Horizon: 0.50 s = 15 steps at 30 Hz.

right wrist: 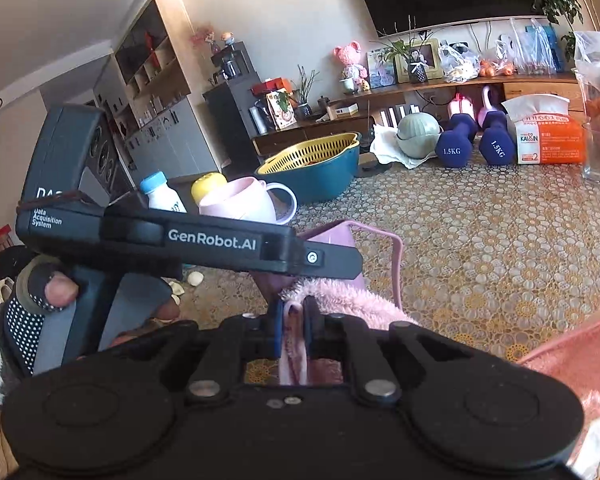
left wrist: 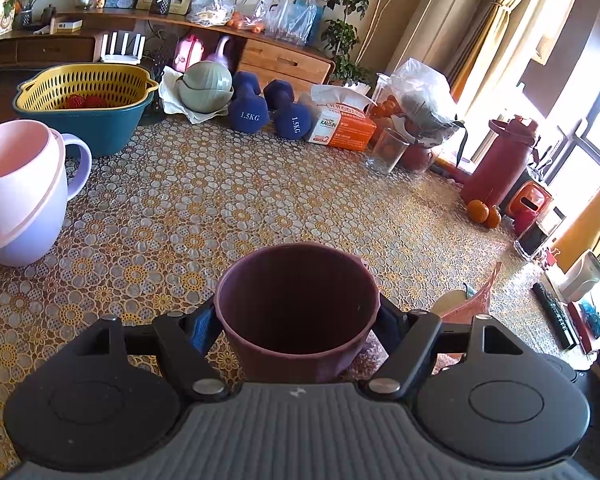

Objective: Clean container
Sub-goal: 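Lift the pink towel with the right gripper while the left gripper lifts the cup, then press the towel in the right gripper against the cup's outer wall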

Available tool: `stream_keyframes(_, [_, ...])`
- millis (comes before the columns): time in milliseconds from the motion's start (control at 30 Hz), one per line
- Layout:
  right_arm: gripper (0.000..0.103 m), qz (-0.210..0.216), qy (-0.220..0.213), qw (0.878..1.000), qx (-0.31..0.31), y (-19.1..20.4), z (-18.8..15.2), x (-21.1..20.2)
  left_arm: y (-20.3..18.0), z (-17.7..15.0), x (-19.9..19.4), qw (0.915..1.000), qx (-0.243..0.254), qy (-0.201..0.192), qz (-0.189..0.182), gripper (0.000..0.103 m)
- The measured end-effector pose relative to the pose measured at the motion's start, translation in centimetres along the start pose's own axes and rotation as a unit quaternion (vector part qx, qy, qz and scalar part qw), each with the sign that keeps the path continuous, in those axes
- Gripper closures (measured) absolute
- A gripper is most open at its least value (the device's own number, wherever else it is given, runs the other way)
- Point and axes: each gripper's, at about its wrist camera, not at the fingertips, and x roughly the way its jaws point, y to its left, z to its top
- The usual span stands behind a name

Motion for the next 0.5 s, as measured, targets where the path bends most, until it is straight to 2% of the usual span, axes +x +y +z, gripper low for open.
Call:
stream_keyframes(333, [0.093, -0.061, 0.061, 0.996, 0.004, -1.5, -2.9, 1.6, -0.5, -0.1, 0.0, 0.9999, 0.015, 0.002, 0.003, 0.027])
stream_keyframes(500, [0.093, -0.030, 0.013, 0.999, 0.004, -0.1, -1.1, -0.6, -0.5, 0.0, 0.0, 0.9999, 0.015, 0.004, 0.004, 0.027])
